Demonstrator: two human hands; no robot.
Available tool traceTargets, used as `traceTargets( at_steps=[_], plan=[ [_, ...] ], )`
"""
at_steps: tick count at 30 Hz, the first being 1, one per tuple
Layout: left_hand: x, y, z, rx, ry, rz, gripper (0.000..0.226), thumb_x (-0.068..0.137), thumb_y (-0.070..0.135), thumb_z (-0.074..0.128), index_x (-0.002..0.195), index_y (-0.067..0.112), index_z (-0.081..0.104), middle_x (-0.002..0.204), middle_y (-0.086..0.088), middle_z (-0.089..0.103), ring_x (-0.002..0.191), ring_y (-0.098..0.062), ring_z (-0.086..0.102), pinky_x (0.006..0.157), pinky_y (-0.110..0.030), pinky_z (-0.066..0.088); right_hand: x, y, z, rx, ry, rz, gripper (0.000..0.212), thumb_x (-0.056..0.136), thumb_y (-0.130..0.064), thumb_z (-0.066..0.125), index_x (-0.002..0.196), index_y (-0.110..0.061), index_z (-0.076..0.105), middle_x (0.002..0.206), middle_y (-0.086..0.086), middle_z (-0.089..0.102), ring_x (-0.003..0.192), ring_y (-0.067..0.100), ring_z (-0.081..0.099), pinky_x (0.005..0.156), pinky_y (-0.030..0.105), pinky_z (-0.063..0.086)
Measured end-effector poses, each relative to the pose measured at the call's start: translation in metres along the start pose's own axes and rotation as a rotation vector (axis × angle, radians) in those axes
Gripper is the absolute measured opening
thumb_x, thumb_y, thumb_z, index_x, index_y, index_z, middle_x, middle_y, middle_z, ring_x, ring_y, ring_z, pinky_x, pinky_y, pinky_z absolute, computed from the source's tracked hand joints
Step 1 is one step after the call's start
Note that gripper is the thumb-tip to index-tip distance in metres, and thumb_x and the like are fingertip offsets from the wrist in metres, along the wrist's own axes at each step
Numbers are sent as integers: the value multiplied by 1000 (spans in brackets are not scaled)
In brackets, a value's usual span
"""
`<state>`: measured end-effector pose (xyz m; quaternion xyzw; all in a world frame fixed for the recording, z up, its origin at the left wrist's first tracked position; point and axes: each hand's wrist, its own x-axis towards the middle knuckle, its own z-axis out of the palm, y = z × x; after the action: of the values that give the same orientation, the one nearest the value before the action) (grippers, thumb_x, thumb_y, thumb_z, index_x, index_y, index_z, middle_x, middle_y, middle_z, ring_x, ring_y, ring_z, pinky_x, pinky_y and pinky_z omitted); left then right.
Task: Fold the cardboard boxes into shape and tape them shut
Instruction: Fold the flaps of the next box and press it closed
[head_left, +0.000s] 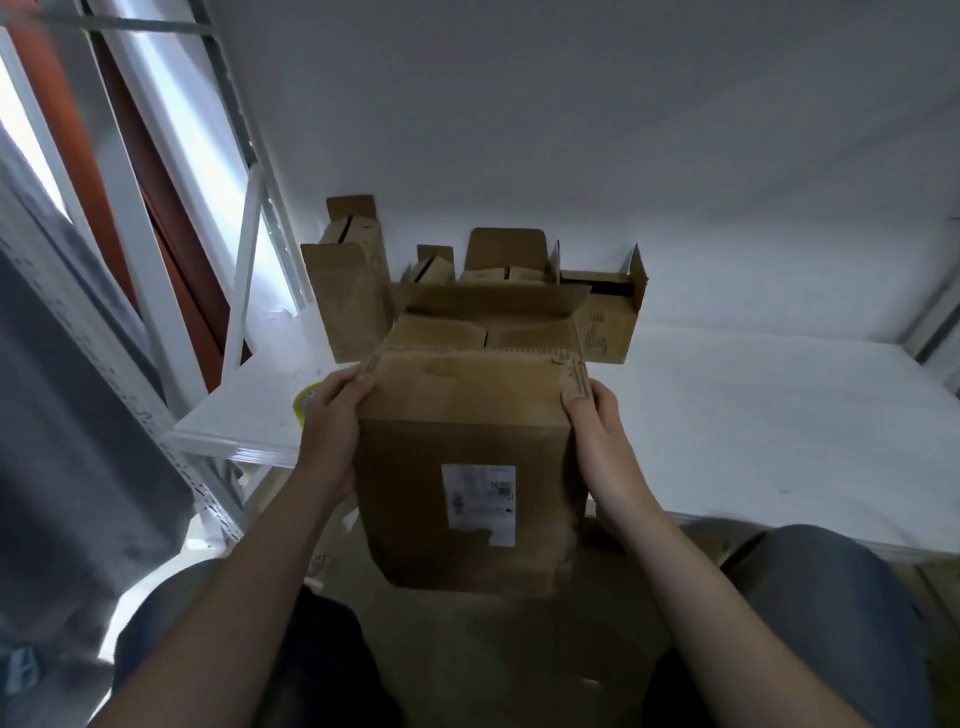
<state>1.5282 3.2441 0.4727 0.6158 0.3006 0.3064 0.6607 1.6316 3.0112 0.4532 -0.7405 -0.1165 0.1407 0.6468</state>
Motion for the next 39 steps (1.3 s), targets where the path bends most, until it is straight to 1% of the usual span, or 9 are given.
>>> traceTargets(
  at_steps=[6, 12, 16, 20, 22, 28, 32, 34, 39],
  plan=[
    [26, -4, -12, 2, 15, 73, 22, 100, 34, 59, 118, 29, 70, 125, 3, 68, 116, -24, 60, 98, -42, 52, 10, -8, 15, -50, 37, -61, 65, 92, -75, 36, 150, -48, 25, 151, -11, 42, 135, 20, 45, 113, 51, 41],
    [17, -22, -18, -17, 49, 55, 37, 99, 25, 60, 135, 33, 61, 124, 11, 61, 113, -14, 59, 92, -31, 52, -9, 8, 25, 7, 115, -149, 44, 105, -49, 43, 147, -44, 32, 143, -13, 47, 129, 14, 50, 102, 33, 48],
    [6, -31, -21, 9, 2, 86, 30, 100, 20, 56, 111, 41, 74, 124, 12, 65, 113, -13, 59, 82, -22, 49, -19, 10, 16, -62, 76, -150, 59, 103, -47, 46, 152, -50, 13, 149, -15, 37, 134, 19, 47, 99, 27, 46],
    [4, -24, -14, 1, 13, 102, 31, 98, 17, 57, 104, 40, 76, 118, 15, 66, 111, -9, 60, 81, -17, 48, 11, -28, -10, -432, 150, -288, 98, 89, -45, 72, 158, -38, 3, 167, -1, 10, 150, 28, 19, 117, 40, 23],
    [4, -20, -10, 22, 30, 115, 29, 99, 19, 57, 102, 41, 75, 113, 21, 65, 108, -6, 59, 79, -16, 46, 41, -59, -18, -692, 194, -458, 98, 87, -52, 70, 160, -35, 7, 169, 0, 2, 153, 31, 7, 121, 48, 13],
    [11, -15, -2, 88, 32, 135, 26, 101, 22, 53, 105, 40, 72, 111, 25, 60, 106, -3, 54, 78, -18, 42, 83, -84, 20, -1115, -238, -207, 90, 80, -89, 37, 155, -49, 8, 167, -3, 20, 153, 39, 11, 117, 67, 15],
    [15, -16, -6, 143, -12, 150, 29, 102, 21, 52, 110, 44, 67, 112, 26, 57, 104, 1, 52, 76, -18, 40, 69, -60, 27, -1168, -348, -42, 94, 76, -95, 26, 156, -51, 7, 169, -12, 1, 153, 40, -7, 119, 68, 5],
    [18, -16, -8, 198, -88, 114, 30, 104, 25, 49, 120, 50, 57, 117, 21, 54, 104, -3, 51, 72, -19, 39, 58, -48, 18, -1093, -303, -27, 87, 81, -92, 29, 155, -53, 7, 169, -13, -6, 155, 36, 2, 122, 63, 2],
    [15, -10, -22, 132, -171, -75, 40, 104, 29, 51, 144, 38, 51, 130, 8, 51, 121, -21, 51, 83, -30, 48, 21, -37, 25, -947, -119, -185, 79, 84, -83, 46, 152, -47, 31, 167, -12, 15, 144, 30, 38, 115, 50, 33]
  ],
)
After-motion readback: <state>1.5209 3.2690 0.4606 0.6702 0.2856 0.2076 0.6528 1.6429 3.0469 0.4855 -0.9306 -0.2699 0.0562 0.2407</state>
